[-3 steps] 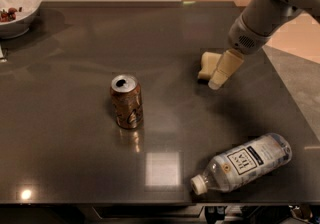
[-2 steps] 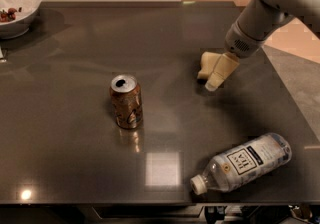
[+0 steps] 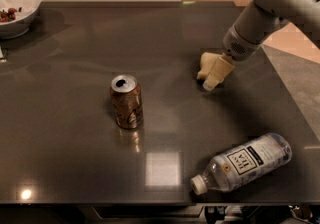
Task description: Pick sponge
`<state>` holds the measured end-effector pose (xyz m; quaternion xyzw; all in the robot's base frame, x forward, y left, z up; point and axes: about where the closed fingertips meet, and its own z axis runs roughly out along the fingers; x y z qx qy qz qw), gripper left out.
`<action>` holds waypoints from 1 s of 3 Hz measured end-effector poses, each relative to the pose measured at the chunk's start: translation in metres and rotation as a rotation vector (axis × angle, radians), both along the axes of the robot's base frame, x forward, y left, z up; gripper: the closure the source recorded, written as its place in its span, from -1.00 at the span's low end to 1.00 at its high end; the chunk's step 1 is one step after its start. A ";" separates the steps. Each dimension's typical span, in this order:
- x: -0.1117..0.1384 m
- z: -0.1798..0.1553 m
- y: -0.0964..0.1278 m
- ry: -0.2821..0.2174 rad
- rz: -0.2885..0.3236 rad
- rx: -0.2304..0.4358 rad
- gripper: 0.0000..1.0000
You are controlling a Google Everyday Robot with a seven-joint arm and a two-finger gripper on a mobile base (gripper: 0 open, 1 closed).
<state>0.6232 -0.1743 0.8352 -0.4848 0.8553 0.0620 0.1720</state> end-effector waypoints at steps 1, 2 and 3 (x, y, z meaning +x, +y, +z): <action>0.000 0.001 0.001 0.001 -0.004 0.010 -0.19; -0.003 0.005 0.001 -0.001 -0.004 0.013 0.27; -0.010 0.021 0.000 -0.022 0.012 0.024 0.77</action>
Offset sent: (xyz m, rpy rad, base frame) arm -0.0061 -0.0024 0.0154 0.0163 -0.0116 -0.0081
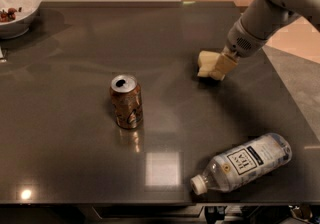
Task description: Pick sponge
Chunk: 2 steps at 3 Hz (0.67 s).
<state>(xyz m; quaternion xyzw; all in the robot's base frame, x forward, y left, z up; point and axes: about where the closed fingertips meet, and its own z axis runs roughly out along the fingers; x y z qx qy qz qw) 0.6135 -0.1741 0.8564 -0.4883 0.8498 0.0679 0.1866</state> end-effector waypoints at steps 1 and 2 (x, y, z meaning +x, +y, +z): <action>-0.012 0.025 0.000 -0.031 0.037 0.021 1.00; -0.025 0.060 0.002 -0.081 0.088 0.039 1.00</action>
Offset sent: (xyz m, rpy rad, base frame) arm -0.0425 0.0023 0.1089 0.0598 -0.1509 0.1521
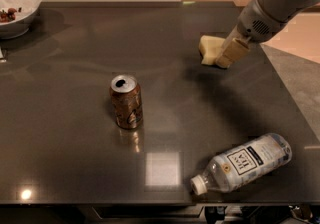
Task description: Pick sponge
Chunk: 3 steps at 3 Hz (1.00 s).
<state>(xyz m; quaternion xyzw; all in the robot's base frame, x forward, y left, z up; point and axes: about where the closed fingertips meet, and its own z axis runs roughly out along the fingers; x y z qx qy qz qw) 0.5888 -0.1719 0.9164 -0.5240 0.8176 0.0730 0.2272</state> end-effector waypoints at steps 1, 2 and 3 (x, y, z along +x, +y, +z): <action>-0.009 0.030 0.005 -0.044 0.057 0.011 1.00; -0.014 0.052 0.009 -0.079 0.103 0.009 1.00; -0.013 0.052 0.009 -0.079 0.103 0.009 1.00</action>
Offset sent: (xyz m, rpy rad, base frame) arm -0.0200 0.0104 0.0796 0.0042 -0.1168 0.1467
